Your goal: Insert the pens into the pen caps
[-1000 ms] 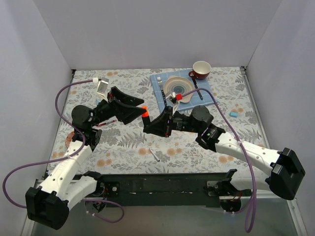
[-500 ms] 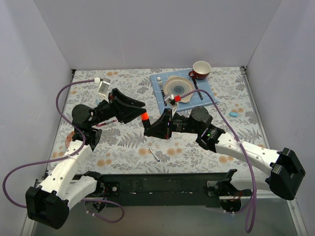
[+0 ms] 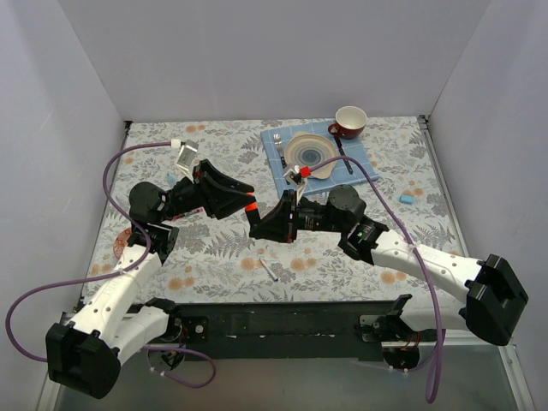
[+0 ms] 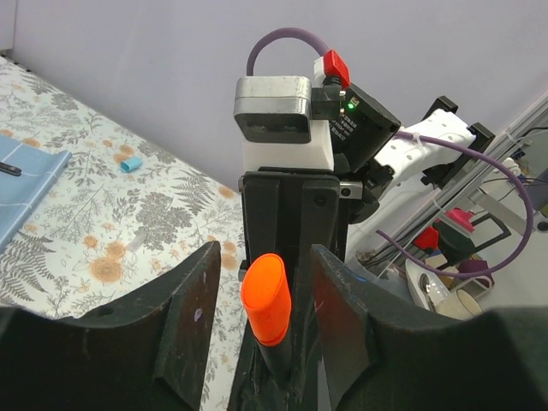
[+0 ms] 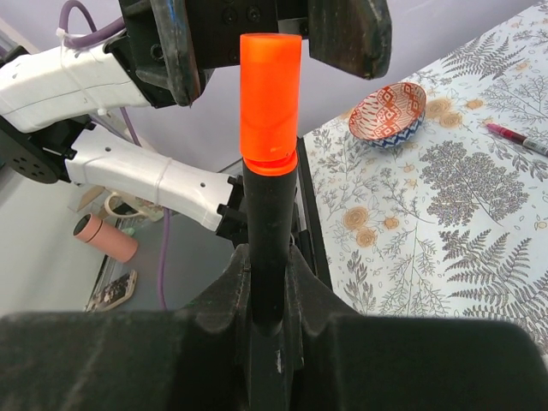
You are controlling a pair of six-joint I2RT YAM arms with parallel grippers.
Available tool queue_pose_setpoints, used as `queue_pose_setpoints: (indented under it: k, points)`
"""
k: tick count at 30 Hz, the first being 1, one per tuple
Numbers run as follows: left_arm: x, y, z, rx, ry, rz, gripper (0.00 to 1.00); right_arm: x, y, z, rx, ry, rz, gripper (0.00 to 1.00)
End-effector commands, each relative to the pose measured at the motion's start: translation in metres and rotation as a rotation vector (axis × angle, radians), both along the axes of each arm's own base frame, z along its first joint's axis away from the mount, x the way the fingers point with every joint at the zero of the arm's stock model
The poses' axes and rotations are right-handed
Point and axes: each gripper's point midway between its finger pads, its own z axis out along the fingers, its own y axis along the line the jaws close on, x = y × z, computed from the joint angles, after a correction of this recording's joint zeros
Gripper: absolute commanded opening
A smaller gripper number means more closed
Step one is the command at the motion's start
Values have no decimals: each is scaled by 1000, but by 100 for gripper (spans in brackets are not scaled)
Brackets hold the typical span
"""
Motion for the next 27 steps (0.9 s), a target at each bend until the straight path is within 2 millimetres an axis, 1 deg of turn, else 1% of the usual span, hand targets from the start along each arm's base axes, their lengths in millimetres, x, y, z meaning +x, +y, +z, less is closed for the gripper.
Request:
queue_pose_setpoints:
  k: [1, 2, 5, 6, 7, 9, 10, 11, 12, 13, 14, 15, 16, 18, 19, 20, 21, 23, 24, 27]
  points:
    - [-6, -1, -4, 18, -10, -28, 42, 1, 1, 26, 72, -53, 12, 1]
    - [-6, -1, -3, 19, -14, -32, 39, 0, 2, 26, 72, -52, 12, 1]
    - [-7, -1, -4, 21, -13, -38, 16, 2, 2, 27, 73, -51, 8, 1]
    - [-6, -1, -5, 24, 0, -37, 4, 2, 2, 27, 69, -55, 8, 1]
    - [-4, -2, -7, 26, 16, -35, 0, 4, 2, 31, 73, -65, -6, 1]
    - [-3, -3, -11, 27, 53, -41, 0, 7, 1, 36, 77, -116, -20, 1]
    - [-5, -3, -14, 19, 94, -57, 0, 10, 0, 48, 94, -154, -37, 1]
    - [-7, -4, -23, 14, 133, -74, 0, 13, -1, 51, 89, -167, -54, 1]
    - [-12, -4, -23, -1, 113, -93, 0, 18, -2, 51, 70, -169, -71, 1]
    - [-14, -3, -26, -13, 145, -105, 0, 24, -3, 56, 69, -195, -85, 1]
    - [-16, -3, -35, -12, 160, -111, 0, 26, -4, 68, 82, -210, -89, 1]
    - [-17, -4, -39, -7, 172, -120, 0, 29, -5, 74, 87, -221, -93, 1]
    - [-18, -4, -42, -4, 181, -121, 0, 37, -7, 74, 77, -226, -113, 1]
    - [-21, -4, -50, -8, 201, -132, 0, 44, -9, 81, 98, -233, -131, 1]
    - [-23, -4, -50, -18, 207, -136, 0, 47, -11, 86, 121, -234, -128, 1]
    - [-24, -3, -47, -40, 207, -141, 0, 50, -12, 88, 133, -234, -129, 1]
    - [-24, -4, -51, -46, 224, -139, 0, 52, -13, 93, 146, -237, -130, 1]
    - [-21, -8, -51, -56, 238, -128, 0, 57, -11, 95, 143, -233, -126, 1]
    - [-21, -9, -53, -56, 240, -127, 0, 59, -10, 100, 149, -241, -127, 1]
    - [-23, -16, -57, -65, 240, -136, 0, 67, -8, 100, 135, -240, -127, 1]
